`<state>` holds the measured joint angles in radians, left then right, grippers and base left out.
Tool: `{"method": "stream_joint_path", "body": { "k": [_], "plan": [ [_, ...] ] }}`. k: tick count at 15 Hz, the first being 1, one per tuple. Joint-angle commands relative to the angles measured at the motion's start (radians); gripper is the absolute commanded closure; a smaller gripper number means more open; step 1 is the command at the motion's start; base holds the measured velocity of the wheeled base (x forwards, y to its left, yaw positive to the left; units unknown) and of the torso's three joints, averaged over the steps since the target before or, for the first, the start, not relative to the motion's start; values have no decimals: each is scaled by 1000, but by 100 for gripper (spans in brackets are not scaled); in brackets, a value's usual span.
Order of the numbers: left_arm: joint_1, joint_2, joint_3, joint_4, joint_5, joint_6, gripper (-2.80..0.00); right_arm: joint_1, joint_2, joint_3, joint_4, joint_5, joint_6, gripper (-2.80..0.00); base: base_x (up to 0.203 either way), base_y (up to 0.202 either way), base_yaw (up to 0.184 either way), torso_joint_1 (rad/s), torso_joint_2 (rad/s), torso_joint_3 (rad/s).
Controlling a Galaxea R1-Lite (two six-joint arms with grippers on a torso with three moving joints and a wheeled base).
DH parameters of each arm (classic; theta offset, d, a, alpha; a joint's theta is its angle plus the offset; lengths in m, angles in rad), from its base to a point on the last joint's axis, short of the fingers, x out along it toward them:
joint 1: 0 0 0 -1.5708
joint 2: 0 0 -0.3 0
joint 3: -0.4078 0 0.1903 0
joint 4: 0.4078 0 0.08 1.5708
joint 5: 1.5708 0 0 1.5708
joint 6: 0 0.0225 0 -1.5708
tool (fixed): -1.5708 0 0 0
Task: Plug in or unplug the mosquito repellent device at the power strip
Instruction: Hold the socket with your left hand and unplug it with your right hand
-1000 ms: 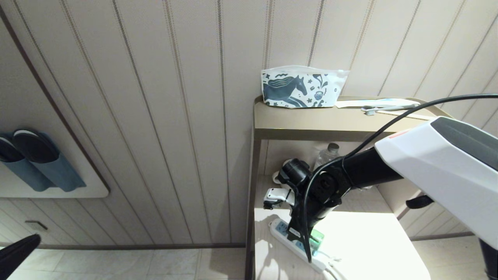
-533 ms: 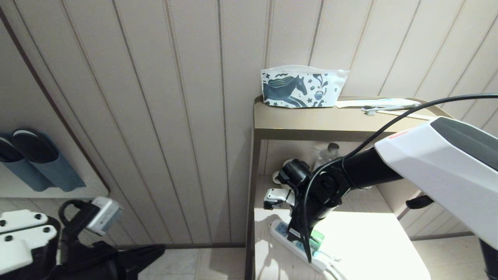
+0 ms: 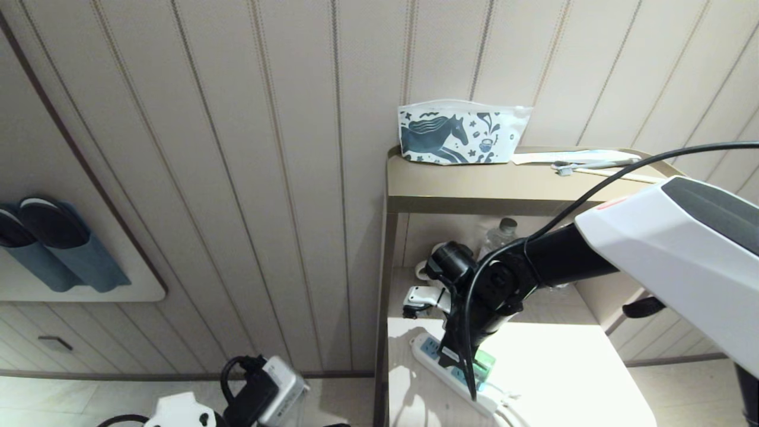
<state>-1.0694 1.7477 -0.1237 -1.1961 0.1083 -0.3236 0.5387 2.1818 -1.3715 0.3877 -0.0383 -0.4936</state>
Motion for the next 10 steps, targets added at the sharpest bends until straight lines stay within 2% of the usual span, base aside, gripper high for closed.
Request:
{"method": "stream_joint_path", "body": {
  "k": [1, 3, 4, 6, 8, 10],
  "plan": [
    [-119, 266, 8, -184, 146, -10, 0, -3, -2, 2, 2, 0, -3, 0, 0, 0, 0, 0, 0, 0],
    [-279, 403, 2, -303, 292, -32, 0, -8, 3, 3, 2, 1, -2, 0, 0, 0, 0, 0, 0, 0],
    [-321, 449, -9, -338, 335, -36, 0, -8, 4, 5, 2, 5, -2, 0, 0, 0, 0, 0, 0, 0],
    [-329, 520, -79, -362, 383, -38, 0, -10, 4, 9, -4, 6, 0, 0, 0, 0, 0, 0, 0, 0],
    [-329, 541, -166, -366, 403, -27, 0, -8, 6, 14, -14, 9, 0, 0, 0, 0, 0, 0, 0, 0],
    [-326, 580, -244, -365, 407, 16, 0, -8, 4, 13, -18, 12, 0, 0, 0, 0, 0, 0, 0, 0]
  ]
}}
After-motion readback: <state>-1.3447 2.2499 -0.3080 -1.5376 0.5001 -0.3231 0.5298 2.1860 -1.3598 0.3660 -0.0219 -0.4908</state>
